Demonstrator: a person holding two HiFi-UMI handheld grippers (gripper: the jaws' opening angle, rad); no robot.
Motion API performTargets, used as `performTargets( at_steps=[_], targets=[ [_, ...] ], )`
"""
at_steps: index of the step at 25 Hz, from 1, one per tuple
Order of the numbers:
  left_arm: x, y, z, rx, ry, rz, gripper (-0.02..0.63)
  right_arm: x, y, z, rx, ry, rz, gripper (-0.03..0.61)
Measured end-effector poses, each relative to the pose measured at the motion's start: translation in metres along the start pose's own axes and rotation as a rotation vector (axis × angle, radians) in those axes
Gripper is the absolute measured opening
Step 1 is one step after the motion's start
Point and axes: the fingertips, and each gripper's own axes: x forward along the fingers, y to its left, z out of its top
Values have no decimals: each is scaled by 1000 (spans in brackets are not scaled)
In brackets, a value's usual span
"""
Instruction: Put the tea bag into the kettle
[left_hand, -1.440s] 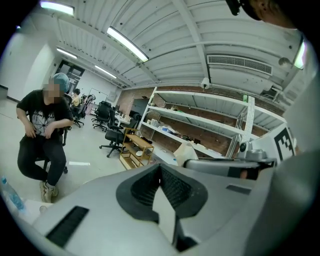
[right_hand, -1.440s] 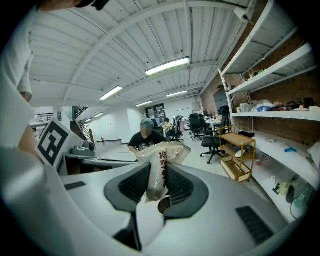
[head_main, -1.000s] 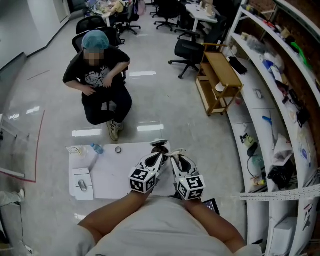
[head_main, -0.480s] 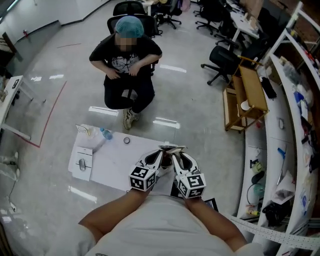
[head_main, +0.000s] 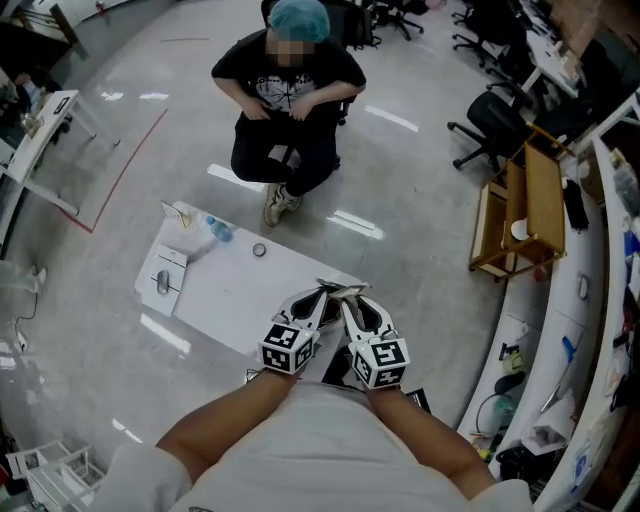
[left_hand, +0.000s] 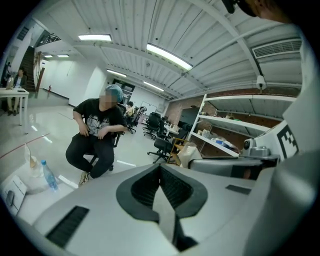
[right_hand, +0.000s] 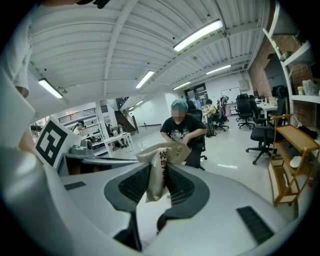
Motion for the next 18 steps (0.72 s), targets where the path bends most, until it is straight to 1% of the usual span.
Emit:
performTargets(
  at_steps=[3,6,10,14,18],
  targets=[
    [2,6,-7,-19,10,38,9,6,-4,-7,4,21,24,98],
    [3,9,-14,-22,21,54,9,11,-5,-14,2,41,39,98],
    [3,14,-27,-46,44,65,10,15,-1,-33,18,83,51,98],
    [14,21,-33,-37,54,67,10,23,-8,-52,30,113,44,98],
    [16,31,-54,-51,97,67,10,29,-11,-77,49,157,31,98]
  ],
)
